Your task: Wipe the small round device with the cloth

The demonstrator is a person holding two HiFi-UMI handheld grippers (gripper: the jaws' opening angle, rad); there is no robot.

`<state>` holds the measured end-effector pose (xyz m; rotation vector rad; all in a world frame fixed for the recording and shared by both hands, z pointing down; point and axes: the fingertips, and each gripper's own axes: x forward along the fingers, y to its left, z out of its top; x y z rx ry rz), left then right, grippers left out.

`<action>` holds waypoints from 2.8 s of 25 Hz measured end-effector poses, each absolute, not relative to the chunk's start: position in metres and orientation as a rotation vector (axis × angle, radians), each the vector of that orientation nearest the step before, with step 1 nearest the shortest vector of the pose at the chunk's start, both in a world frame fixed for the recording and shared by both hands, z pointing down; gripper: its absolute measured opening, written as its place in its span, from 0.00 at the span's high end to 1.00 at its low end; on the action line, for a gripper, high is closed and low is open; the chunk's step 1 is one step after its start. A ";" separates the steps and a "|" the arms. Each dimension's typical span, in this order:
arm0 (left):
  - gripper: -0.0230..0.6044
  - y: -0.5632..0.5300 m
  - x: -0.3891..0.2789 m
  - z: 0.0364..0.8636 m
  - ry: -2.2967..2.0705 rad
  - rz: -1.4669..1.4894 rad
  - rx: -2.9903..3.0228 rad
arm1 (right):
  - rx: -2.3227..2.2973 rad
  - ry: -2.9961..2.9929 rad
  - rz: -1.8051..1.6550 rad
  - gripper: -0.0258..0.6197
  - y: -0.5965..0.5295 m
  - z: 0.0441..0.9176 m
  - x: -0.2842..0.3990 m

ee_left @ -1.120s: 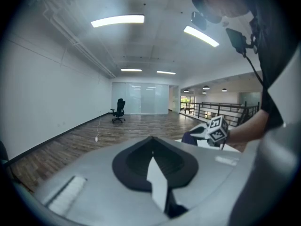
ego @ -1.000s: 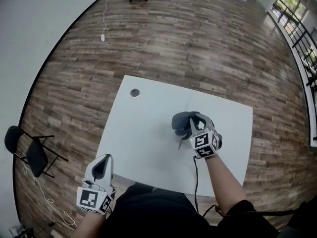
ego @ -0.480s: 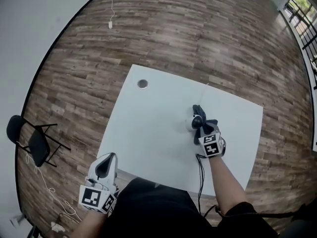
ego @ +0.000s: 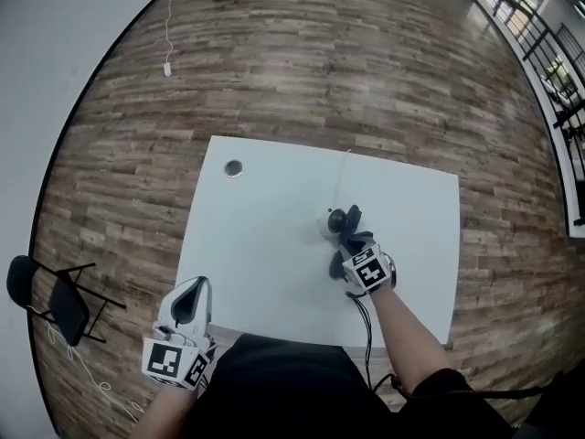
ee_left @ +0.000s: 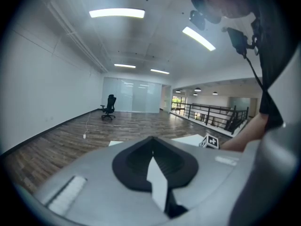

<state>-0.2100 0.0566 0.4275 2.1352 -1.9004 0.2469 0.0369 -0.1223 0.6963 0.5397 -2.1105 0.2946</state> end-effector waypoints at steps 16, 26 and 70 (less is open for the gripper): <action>0.96 0.009 -0.201 0.460 -1.728 0.099 2.215 | 1.008 -2.060 0.275 0.90 -0.189 0.631 0.110; 0.96 0.019 -0.239 0.454 -1.811 0.132 2.136 | 0.629 -2.030 0.085 0.90 -0.142 0.667 0.055; 0.96 0.142 -0.272 0.444 -2.181 0.097 1.831 | 0.556 -2.449 -0.244 0.90 -0.110 0.576 -0.038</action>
